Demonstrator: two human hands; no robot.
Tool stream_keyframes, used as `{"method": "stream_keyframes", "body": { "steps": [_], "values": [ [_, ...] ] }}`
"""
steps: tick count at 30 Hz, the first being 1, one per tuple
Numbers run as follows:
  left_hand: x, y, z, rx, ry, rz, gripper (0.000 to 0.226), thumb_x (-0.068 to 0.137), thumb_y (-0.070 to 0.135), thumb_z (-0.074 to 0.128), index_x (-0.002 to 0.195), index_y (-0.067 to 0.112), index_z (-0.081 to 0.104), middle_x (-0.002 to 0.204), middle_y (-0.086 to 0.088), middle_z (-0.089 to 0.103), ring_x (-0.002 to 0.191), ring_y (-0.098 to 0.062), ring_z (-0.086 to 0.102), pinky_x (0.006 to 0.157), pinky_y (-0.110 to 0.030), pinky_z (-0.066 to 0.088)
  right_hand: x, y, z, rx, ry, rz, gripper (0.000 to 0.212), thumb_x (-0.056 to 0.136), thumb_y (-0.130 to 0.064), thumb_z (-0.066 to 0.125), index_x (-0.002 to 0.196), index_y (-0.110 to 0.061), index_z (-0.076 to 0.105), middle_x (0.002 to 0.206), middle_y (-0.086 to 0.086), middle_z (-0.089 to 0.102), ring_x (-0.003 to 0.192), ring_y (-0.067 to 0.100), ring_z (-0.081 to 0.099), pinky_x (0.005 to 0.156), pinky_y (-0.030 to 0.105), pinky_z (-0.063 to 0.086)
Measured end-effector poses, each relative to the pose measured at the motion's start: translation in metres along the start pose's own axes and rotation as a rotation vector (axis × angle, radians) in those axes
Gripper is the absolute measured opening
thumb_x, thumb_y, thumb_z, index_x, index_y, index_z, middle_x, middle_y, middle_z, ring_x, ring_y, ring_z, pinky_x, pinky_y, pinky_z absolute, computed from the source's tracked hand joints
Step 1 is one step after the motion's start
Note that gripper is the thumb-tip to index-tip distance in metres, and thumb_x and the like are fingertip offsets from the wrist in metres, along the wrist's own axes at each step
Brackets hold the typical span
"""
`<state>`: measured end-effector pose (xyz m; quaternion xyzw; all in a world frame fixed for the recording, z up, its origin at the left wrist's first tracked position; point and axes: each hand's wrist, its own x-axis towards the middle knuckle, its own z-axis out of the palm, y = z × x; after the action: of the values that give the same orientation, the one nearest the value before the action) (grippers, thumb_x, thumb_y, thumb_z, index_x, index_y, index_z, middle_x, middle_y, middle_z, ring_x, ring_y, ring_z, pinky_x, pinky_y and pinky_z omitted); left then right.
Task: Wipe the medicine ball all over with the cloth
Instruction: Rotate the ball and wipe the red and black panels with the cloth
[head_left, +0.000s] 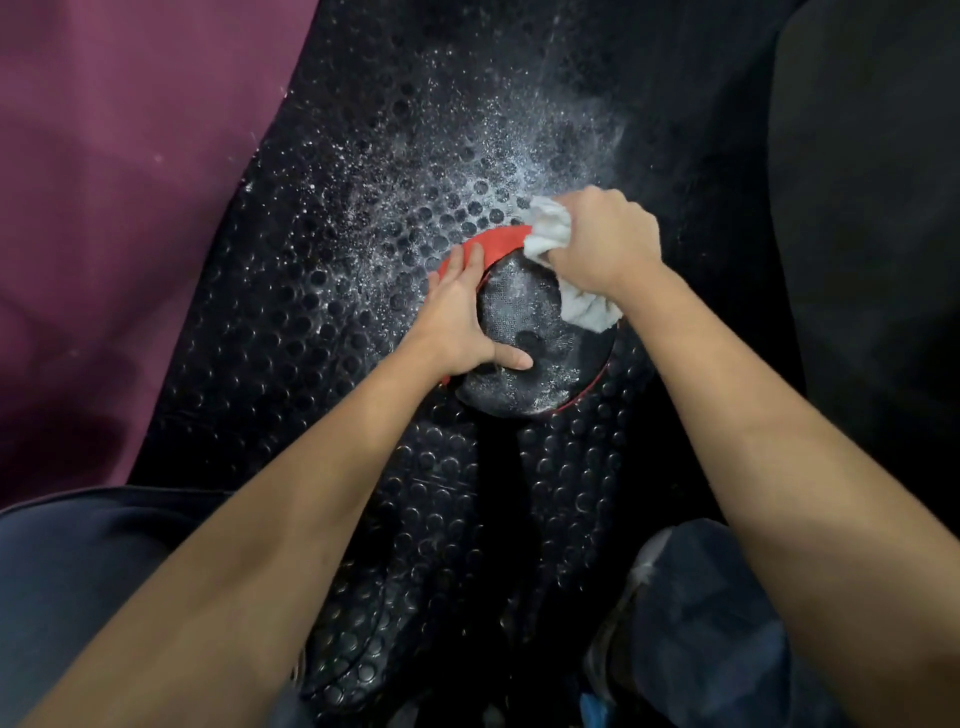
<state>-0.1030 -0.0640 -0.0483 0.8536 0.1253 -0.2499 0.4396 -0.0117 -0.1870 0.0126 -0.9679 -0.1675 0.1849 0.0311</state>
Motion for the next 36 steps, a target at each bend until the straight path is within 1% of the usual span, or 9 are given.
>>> {"method": "stream_keyframes", "body": {
  "steps": [2,5,8,11,18,25,30,34,36],
  "values": [
    [0.001,0.002,0.000,0.004,-0.001,0.002,0.142,0.053,0.039,0.092,0.155,0.016,-0.004,0.163,-0.006,-0.009,0.149,-0.034,-0.005,0.120,-0.046,0.006,0.000,-0.001,0.000,-0.005,0.011,0.025,0.014,0.083,-0.018,0.060,0.096,-0.018,0.055,0.098,0.007,0.059,0.096,0.032,0.059,0.070,0.031,0.036],
    [0.004,0.001,-0.001,0.017,-0.001,-0.003,0.143,0.052,0.041,0.092,0.155,0.015,-0.004,0.163,-0.007,-0.008,0.149,-0.034,-0.003,0.121,-0.046,0.008,-0.006,-0.009,0.005,-0.047,0.007,-0.053,0.014,0.082,-0.011,0.057,0.093,-0.018,0.055,0.089,0.005,0.056,0.090,0.030,0.060,0.068,0.030,0.037],
    [0.005,0.000,-0.001,0.021,-0.002,0.011,0.143,0.053,0.040,0.092,0.155,0.016,-0.004,0.163,-0.006,-0.007,0.149,-0.033,-0.003,0.121,-0.047,0.008,-0.002,0.000,0.003,-0.018,0.028,0.001,0.018,0.084,-0.020,0.061,0.100,-0.016,0.058,0.102,0.008,0.062,0.095,0.032,0.060,0.069,0.030,0.035],
    [0.006,0.001,-0.004,0.022,-0.005,0.023,0.143,0.052,0.041,0.092,0.155,0.016,-0.004,0.163,-0.006,-0.007,0.149,-0.032,-0.004,0.121,-0.046,0.007,0.004,0.006,0.004,0.030,0.014,0.056,0.020,0.084,-0.024,0.062,0.102,-0.014,0.058,0.107,0.009,0.062,0.098,0.032,0.059,0.070,0.030,0.035],
    [-0.004,-0.008,-0.001,-0.011,0.007,0.050,0.139,0.056,0.046,0.089,0.155,0.021,-0.005,0.163,-0.002,-0.010,0.149,-0.029,-0.008,0.120,-0.050,0.005,0.008,0.001,0.007,0.045,0.013,0.070,0.027,0.085,-0.026,0.062,0.106,-0.010,0.057,0.111,0.013,0.061,0.101,0.034,0.059,0.072,0.032,0.038],
    [-0.005,-0.003,0.005,-0.005,0.013,0.049,0.141,0.053,0.040,0.090,0.155,0.022,-0.006,0.162,0.002,-0.012,0.149,-0.029,-0.010,0.120,-0.049,0.003,0.007,0.006,0.001,0.064,-0.008,0.102,0.029,0.084,-0.026,0.063,0.109,-0.012,0.058,0.111,0.010,0.061,0.100,0.032,0.059,0.072,0.030,0.037],
    [-0.002,-0.003,0.006,-0.012,0.028,0.041,0.143,0.051,0.040,0.092,0.155,0.022,-0.004,0.163,0.002,-0.010,0.149,-0.028,-0.008,0.121,-0.048,0.005,0.006,-0.014,0.003,-0.105,-0.008,-0.062,0.024,0.083,-0.010,0.056,0.107,-0.013,0.055,0.099,0.008,0.059,0.081,0.026,0.054,0.067,0.031,0.037],
    [-0.003,-0.007,0.006,-0.013,0.023,0.031,0.142,0.052,0.041,0.091,0.155,0.024,-0.006,0.162,0.004,-0.011,0.149,-0.028,-0.009,0.119,-0.047,0.003,0.016,-0.005,-0.006,-0.067,-0.023,0.010,0.018,0.085,-0.015,0.058,0.101,-0.012,0.053,0.098,0.008,0.056,0.088,0.028,0.056,0.070,0.031,0.037],
    [-0.001,-0.006,0.004,-0.017,0.019,0.028,0.142,0.052,0.040,0.092,0.156,0.024,-0.005,0.163,0.003,-0.011,0.149,-0.029,-0.009,0.119,-0.048,0.004,0.013,-0.018,-0.002,-0.089,-0.028,-0.059,0.013,0.083,-0.008,0.056,0.094,-0.014,0.051,0.091,0.005,0.054,0.087,0.026,0.057,0.069,0.031,0.038]
  ]
}}
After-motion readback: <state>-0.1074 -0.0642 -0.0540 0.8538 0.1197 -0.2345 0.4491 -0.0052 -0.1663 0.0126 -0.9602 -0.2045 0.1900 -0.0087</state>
